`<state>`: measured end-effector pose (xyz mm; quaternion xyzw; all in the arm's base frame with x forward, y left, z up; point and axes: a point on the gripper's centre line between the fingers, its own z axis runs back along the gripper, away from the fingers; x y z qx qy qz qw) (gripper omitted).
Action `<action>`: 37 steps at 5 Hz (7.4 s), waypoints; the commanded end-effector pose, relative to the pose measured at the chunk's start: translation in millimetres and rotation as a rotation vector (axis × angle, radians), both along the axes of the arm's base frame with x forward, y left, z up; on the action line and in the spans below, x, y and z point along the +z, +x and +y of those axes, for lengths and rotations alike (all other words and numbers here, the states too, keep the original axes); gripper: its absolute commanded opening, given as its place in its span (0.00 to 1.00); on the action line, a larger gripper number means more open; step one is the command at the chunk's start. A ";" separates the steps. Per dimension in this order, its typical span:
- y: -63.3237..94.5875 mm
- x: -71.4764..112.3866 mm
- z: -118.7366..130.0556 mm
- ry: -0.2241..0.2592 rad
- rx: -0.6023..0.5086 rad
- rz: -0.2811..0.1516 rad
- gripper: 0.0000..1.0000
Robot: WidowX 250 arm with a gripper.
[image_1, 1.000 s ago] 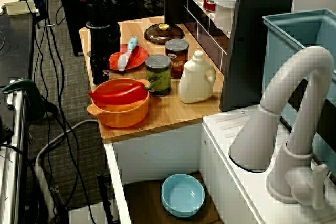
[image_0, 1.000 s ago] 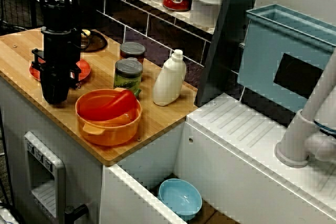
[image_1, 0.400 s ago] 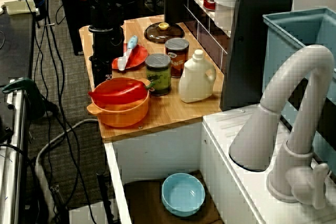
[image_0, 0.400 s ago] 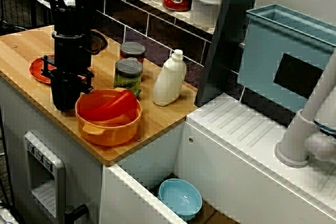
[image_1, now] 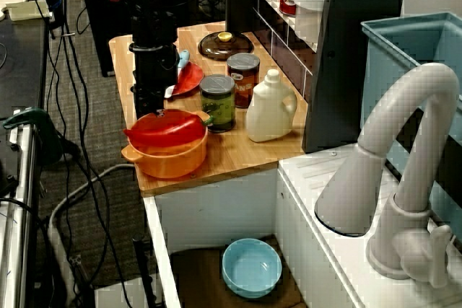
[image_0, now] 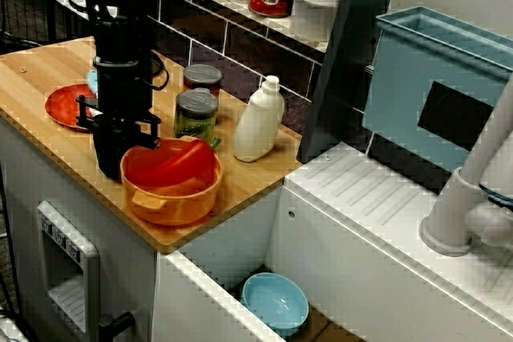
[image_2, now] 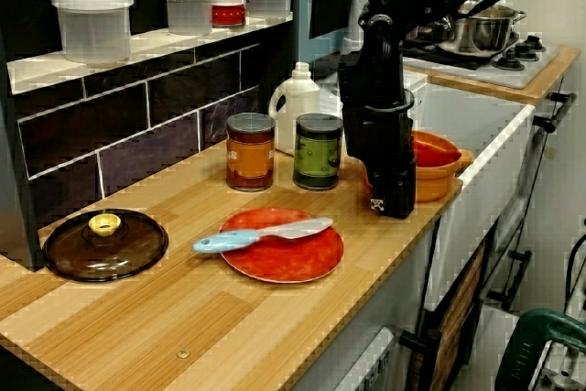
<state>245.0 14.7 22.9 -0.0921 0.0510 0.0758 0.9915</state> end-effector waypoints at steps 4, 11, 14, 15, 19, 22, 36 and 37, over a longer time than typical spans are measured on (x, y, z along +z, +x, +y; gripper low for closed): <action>17.4 5.6 -28.1 -0.048 0.020 0.077 0.00; 7.1 60.8 40.7 -0.112 0.072 -0.018 0.00; 27.0 93.6 41.8 -0.040 0.130 -0.117 0.00; 39.2 101.1 35.8 -0.021 0.129 -0.143 0.00; 55.8 130.2 -1.2 -0.020 0.024 -0.118 1.00; 60.2 128.8 -43.5 0.027 -0.042 -0.160 1.00; 87.0 76.7 -49.8 0.089 -0.006 -0.364 1.00; 82.7 76.9 -50.7 0.072 0.010 -0.409 1.00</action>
